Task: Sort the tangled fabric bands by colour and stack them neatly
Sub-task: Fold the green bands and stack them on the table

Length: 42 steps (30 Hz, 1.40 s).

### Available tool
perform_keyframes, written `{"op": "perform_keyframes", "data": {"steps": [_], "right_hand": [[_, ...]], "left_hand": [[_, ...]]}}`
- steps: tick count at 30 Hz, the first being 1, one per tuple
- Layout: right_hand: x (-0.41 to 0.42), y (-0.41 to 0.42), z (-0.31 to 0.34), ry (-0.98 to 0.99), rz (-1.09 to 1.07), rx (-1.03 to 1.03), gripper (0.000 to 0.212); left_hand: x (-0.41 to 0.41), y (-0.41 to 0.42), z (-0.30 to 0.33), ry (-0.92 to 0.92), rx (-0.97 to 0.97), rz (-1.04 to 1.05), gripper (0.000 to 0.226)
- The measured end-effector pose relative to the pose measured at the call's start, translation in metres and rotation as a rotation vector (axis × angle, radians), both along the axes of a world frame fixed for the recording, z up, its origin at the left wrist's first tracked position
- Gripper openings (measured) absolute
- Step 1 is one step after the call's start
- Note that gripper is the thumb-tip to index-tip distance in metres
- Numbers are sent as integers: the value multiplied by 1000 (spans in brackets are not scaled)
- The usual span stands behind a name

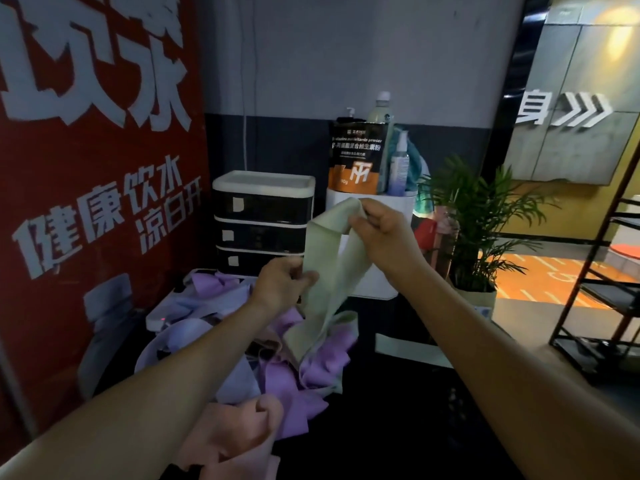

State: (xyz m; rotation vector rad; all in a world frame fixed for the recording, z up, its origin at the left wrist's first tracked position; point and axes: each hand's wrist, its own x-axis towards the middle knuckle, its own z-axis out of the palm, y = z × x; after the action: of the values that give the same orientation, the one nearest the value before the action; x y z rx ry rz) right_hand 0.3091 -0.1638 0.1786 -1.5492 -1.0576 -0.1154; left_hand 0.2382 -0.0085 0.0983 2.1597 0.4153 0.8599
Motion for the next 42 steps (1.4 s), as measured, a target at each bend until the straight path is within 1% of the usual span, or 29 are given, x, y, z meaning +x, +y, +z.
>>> {"op": "perform_keyframes", "data": {"steps": [3, 6, 8, 10, 13, 15, 17, 20, 23, 24, 27, 30, 32, 33, 37, 39, 42], "right_hand": [[1, -7, 6, 103, 32, 85, 15], [3, -10, 6, 152, 11, 98, 16], [1, -11, 6, 175, 20, 100, 19], [-3, -12, 10, 210, 50, 95, 21], [-10, -13, 14, 211, 103, 33, 15], [-16, -14, 16, 159, 137, -31, 15], [-23, -19, 20, 117, 197, -74, 17], [-31, -39, 29, 72, 220, -128, 18], [-27, -49, 34, -1, 180, -219, 14], [-27, -51, 35, -38, 160, -252, 13], [-23, -51, 34, -120, 105, -333, 13], [-19, -49, 30, -176, 22, -343, 17], [-19, -48, 28, -161, 10, -294, 8], [-21, -48, 28, -138, 21, -266, 6], [-26, -51, 30, 41, 155, -143, 17], [-26, -52, 31, 119, 196, -108, 21], [-26, -54, 32, 140, 228, -80, 23]], "left_hand": [[-5, 3, 9, -76, -47, 56, 17], [-18, 4, 26, -190, -125, 75, 25], [-27, 3, 37, -194, -142, 61, 21], [-37, -1, 46, -145, -236, -109, 14], [-49, -9, 60, -81, -309, -379, 27], [-51, -18, 71, -128, -368, -457, 34], [-47, -32, 82, -172, -452, -490, 31], [-42, -54, 95, -111, -496, -571, 28], [-43, -57, 95, -23, -451, -636, 32], [-45, -55, 95, 2, -422, -631, 30], [-50, -50, 93, 2, -330, -573, 7], [-47, -48, 92, -87, -97, -364, 10], [-44, -51, 90, -160, -35, -288, 10], [-43, -52, 89, -190, -50, -270, 8], [-43, -61, 89, -221, -273, -311, 10], [-43, -63, 91, -243, -345, -310, 12], [-41, -64, 94, -269, -427, -318, 12]]}}
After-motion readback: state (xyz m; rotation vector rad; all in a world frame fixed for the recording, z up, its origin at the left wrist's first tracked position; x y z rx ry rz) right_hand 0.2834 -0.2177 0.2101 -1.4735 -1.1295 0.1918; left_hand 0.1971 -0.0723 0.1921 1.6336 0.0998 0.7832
